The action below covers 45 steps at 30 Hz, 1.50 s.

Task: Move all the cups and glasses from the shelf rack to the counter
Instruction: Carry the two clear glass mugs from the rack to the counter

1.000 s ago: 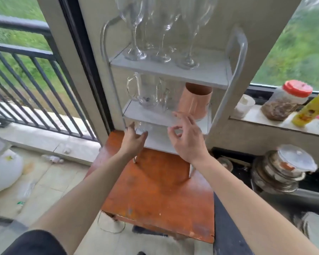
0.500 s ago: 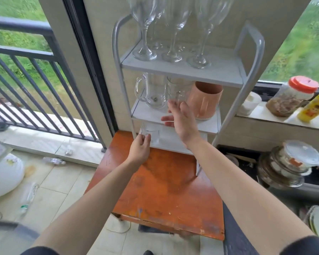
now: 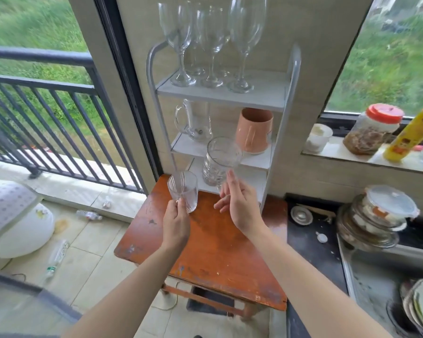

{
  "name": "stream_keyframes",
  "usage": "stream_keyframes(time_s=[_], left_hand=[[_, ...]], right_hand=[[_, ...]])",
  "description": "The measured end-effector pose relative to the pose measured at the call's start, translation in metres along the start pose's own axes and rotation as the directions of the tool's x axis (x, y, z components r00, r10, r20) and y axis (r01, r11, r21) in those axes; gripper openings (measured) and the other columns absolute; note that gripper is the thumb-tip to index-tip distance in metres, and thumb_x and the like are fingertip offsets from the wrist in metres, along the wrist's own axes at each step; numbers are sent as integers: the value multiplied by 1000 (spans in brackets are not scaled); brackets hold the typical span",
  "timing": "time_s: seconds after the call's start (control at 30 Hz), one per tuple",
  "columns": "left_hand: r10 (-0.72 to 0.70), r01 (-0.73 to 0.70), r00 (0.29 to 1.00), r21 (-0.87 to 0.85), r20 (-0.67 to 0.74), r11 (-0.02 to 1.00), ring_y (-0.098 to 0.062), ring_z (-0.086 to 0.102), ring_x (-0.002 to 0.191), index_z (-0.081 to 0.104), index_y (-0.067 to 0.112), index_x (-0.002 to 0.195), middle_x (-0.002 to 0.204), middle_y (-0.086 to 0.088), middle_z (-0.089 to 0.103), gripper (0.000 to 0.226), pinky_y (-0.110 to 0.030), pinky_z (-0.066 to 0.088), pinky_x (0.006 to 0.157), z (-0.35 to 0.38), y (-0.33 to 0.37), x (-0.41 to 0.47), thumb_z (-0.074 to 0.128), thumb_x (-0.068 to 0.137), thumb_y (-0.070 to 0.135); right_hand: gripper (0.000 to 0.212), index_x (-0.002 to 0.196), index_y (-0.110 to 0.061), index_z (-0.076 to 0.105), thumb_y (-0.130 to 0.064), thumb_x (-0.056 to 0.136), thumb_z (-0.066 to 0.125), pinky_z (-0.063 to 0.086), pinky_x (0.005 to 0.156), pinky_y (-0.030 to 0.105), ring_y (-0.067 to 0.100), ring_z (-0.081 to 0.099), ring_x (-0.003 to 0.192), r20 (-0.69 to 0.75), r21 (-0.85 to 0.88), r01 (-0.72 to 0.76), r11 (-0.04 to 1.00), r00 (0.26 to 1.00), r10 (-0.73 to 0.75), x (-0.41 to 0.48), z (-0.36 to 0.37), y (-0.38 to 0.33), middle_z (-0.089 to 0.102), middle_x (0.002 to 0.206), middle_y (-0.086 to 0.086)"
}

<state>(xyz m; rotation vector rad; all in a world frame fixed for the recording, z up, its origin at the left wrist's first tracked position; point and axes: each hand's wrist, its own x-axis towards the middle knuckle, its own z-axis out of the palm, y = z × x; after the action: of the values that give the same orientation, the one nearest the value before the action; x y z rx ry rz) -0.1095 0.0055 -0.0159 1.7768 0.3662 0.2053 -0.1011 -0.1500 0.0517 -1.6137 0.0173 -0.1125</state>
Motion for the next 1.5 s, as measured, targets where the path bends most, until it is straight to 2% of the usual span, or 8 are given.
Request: stream_keyframes(time_s=[0.13,0.27,0.53,0.63,0.8,1.07,1.3,1.5], left_hand=[[47,-46,999,56,-18,997,-29,61,89,57,7,102,98,-15,63,40,-35,47,74,5,2,-34,35,106,40],[121,-122,992,63,19,991,-6,50,67,53,12,88,78,-2,55,36,-33,44,67,19,1,-59,36,106,38],[253,-285,893,31,373,958,-1,46,60,51,20,79,70,7,53,34,-24,37,59,97,23,-82,38,106,36],[283,-296,806,-61,519,953,-9,47,64,53,12,81,72,1,55,36,-29,38,62,135,34,-101,39,105,35],[316,-234,599,-216,736,948,-8,43,67,46,8,73,71,2,47,37,-32,37,67,201,58,-181,43,97,37],[280,-113,241,-259,929,959,-12,37,67,41,22,71,69,4,36,49,-36,37,69,251,89,-383,46,87,69],[210,-92,36,-206,977,974,-15,36,67,41,9,70,69,-4,34,52,-33,40,73,272,84,-608,58,93,52],[195,-143,-114,-211,974,967,-3,33,44,46,-10,69,54,3,40,65,-14,31,43,278,85,-776,58,90,50]], right_hand=[[58,60,-20,51,-64,97,42,52,55,36,32,70,57,-33,0,-37,999,999,37,-42,-25,35,57,59,-2],[52,61,-22,50,-54,101,41,54,58,40,29,71,60,-117,-21,-80,997,990,77,-73,-51,58,55,60,-3],[48,58,-30,52,-58,95,39,55,59,40,24,73,61,-511,-72,-152,986,854,94,-113,-130,62,54,54,-4],[51,64,-21,50,-61,93,36,55,62,45,21,73,58,-655,-116,-207,971,751,82,-139,-165,58,54,56,-3],[48,61,-31,52,-61,93,32,53,64,42,13,65,48,-898,-125,-341,932,438,40,-227,-219,52,56,53,-10],[45,62,-36,54,-62,92,36,48,66,46,24,55,58,-999,-20,-343,939,-26,-30,-413,-299,39,58,59,-12],[47,66,-26,52,-55,97,32,42,65,34,11,57,63,-979,51,-403,914,-199,-33,-608,-374,30,57,60,-11],[47,73,-23,60,-52,96,30,43,70,31,9,62,79,-926,151,-412,898,-377,-17,-767,-422,12,67,77,-5]])
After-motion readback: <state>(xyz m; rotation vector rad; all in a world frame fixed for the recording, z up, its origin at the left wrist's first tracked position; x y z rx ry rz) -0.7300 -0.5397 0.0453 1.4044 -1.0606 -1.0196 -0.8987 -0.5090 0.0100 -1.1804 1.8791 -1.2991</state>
